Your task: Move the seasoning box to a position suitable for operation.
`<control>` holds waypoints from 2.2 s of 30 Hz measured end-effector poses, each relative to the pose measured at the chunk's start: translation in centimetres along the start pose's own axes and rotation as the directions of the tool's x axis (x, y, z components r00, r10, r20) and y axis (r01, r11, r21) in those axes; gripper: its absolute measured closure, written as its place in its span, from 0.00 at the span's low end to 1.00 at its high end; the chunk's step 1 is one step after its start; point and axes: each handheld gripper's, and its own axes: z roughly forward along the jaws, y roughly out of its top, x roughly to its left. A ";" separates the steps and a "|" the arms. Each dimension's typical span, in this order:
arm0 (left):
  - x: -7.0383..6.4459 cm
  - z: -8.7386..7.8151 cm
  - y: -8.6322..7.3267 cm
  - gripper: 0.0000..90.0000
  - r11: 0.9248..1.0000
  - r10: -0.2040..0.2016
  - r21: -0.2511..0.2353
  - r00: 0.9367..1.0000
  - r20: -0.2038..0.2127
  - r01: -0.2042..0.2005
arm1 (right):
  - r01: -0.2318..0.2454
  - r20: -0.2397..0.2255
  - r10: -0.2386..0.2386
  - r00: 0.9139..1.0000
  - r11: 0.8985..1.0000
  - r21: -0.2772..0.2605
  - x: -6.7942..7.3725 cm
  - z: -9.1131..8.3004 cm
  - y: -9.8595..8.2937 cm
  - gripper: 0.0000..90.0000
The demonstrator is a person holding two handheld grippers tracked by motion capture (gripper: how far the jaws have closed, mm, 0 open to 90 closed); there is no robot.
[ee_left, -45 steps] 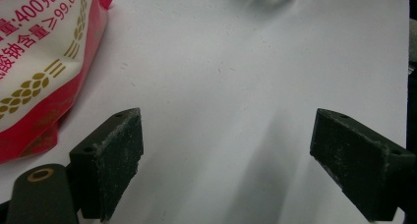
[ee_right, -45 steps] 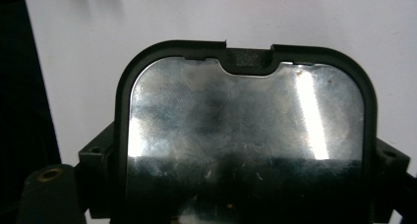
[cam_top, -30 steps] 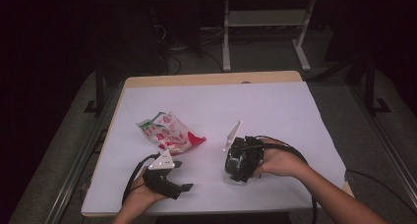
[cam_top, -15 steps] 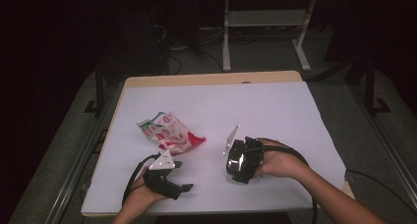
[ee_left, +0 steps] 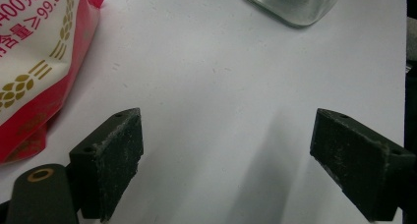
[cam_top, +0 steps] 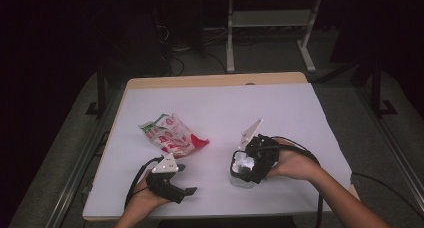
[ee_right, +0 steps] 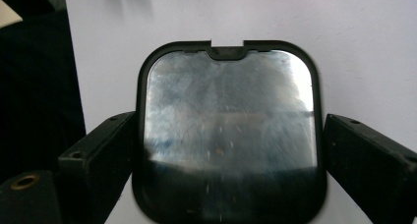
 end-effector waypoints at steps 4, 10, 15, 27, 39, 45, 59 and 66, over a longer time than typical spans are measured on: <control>0.0 0.0 0.0 0.14 1.000 -0.001 -0.001 1.000 0.002 0.001 | -0.019 0.006 0.020 1.000 0.998 -0.053 -0.1 -1.4 -0.9 0.09; 0.0 0.1 0.0 0.14 1.000 -0.006 0.002 1.000 -0.001 0.006 | -0.060 0.021 0.063 0.998 0.991 -0.117 -0.3 -3.0 -2.9 0.09; 0.2 0.0 0.0 0.14 1.000 -0.011 -0.002 1.000 0.000 0.011 | -0.103 0.043 0.111 0.993 0.981 -0.165 -0.4 -4.0 -4.6 0.10; 0.5 -0.2 -0.2 0.14 0.999 -0.020 -0.028 1.000 -0.003 0.020 | -0.244 0.023 0.277 0.960 0.878 -0.411 0.2 -4.8 -11.0 0.44; 0.5 -0.3 -0.3 0.14 0.999 -0.027 -0.029 0.999 -0.021 0.027 | -0.233 0.046 0.288 0.956 0.850 -0.473 1.9 -3.7 -14.0 0.99; 0.4 -0.2 -0.2 0.14 0.999 -0.030 -0.036 0.999 -0.021 0.030 | -0.221 0.008 0.252 0.968 0.863 -0.454 2.6 -3.1 -14.3 1.00; 0.2 0.1 0.0 0.14 0.999 -0.012 -0.032 1.000 -0.007 0.012 | -0.194 -0.045 0.193 0.980 0.886 -0.421 3.7 -0.8 -12.4 1.00; 0.1 0.3 0.2 0.14 1.000 0.002 -0.026 1.000 -0.001 -0.002 | -0.199 -0.029 0.205 0.978 0.889 -0.413 3.2 -0.1 -12.2 1.00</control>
